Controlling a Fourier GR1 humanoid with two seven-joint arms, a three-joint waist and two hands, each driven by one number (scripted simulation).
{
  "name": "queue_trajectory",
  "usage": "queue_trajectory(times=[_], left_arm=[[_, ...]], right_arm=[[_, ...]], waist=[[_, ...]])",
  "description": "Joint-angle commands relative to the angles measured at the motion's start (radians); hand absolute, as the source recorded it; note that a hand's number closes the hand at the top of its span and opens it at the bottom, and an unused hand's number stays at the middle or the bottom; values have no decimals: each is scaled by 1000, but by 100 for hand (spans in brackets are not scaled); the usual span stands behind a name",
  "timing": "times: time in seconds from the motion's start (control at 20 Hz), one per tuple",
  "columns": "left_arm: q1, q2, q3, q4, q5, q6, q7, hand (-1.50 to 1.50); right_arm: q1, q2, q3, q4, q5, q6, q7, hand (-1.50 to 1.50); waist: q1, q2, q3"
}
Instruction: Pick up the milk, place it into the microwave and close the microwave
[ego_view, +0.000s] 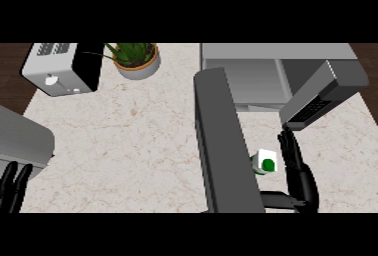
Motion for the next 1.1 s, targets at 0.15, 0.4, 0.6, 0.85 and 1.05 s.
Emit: queue_trajectory(times=[0.15, 0.4, 0.6, 0.85, 1.05], left_arm=[[47, 0, 37, -37, 40, -55, 18, -150], [-35, -9, 10, -3, -12, 15, 26, -150], [39, -8, -27, 49, -34, -9, -79, -150], [-57, -3, 6, 57, -14, 9, -7, -150], [26, -8, -27, -32, 0, 9, 12, -150]], right_arm=[[-34, 7, -33, 68, 27, -30, -16, -150], [-125, -11, -133, 311, 45, -115, -124, -150], [-256, -32, -202, 565, 47, -128, -229, -150], [-267, -77, -196, 658, 11, 93, -314, -150], [-278, -106, -115, 675, 18, 361, -292, -150]], waist=[[0, -1, 0], [-1, 2, 0], [7, 2, 0], [1, 3, 1], [15, 3, 2]])
